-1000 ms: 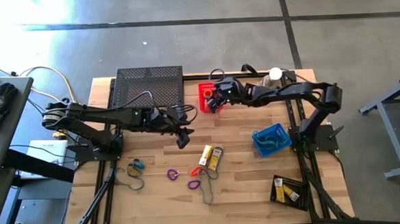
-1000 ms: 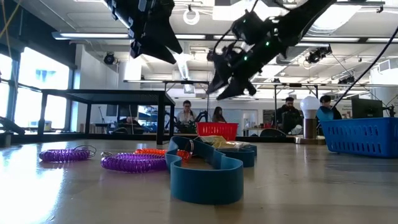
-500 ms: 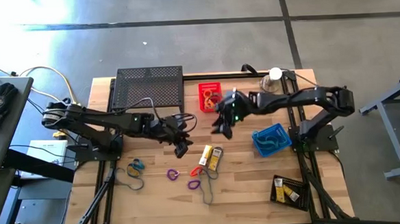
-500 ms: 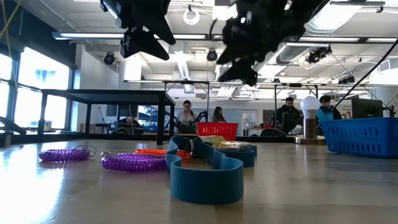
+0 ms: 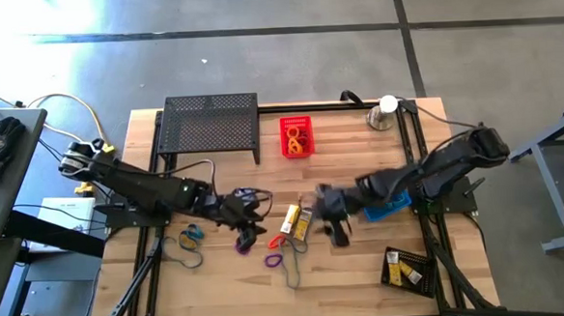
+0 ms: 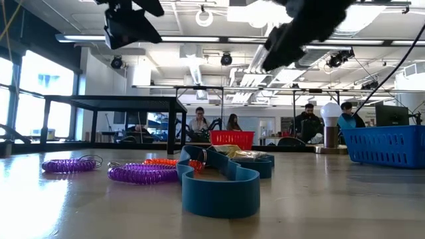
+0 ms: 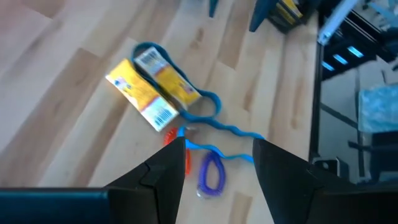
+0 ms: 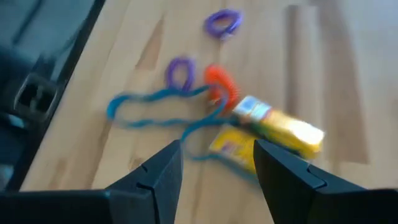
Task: Pick & Place Office Desk Supplies
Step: Put the blue rubber band into the blue bin
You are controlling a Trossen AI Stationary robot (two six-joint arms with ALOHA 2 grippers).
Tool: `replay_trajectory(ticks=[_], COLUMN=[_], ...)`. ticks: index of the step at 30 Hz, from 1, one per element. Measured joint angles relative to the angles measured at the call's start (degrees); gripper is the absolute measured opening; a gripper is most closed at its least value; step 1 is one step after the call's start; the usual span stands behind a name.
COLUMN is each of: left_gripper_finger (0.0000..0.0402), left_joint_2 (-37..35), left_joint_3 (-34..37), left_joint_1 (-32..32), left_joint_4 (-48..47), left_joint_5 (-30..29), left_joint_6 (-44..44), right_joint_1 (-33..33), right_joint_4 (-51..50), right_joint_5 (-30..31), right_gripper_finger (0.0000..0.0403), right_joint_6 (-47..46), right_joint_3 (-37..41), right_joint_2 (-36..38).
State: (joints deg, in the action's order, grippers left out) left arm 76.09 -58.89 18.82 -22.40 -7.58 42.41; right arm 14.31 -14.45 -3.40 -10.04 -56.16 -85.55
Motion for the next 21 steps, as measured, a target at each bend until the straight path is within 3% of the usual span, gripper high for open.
replay_trajectory(ticks=[7, 11, 16, 21], left_gripper_finger=[0.0182, 0.0182, 0.0182, 0.0182], left_joint_2=[0.0, 0.0, 0.0, 0.0], left_joint_3=[0.0, 0.0, 0.02, 0.07], left_joint_1=[2.66, 4.3, 6.46, 11.16], left_joint_4=[0.08, -1.18, -5.8, -10.6], left_joint_5=[0.01, 3.48, 15.66, 17.1], left_joint_6=[0.07, 0.08, 1.42, 4.53], right_joint_1=[8.62, 11.11, 13.36, 14.05], right_joint_4=[0.55, 2.77, 4.19, 2.18], right_joint_5=[12.56, 12.28, 10.48, 9.41], right_gripper_finger=[0.0184, 0.0184, 0.0184, 0.0184], right_joint_6=[-2.98, -11.36, -31.91, -34.9], right_joint_3=[-0.02, -0.02, -2.28, -12.62], right_joint_2=[-2.57, -4.53, -7.89, -13.35])
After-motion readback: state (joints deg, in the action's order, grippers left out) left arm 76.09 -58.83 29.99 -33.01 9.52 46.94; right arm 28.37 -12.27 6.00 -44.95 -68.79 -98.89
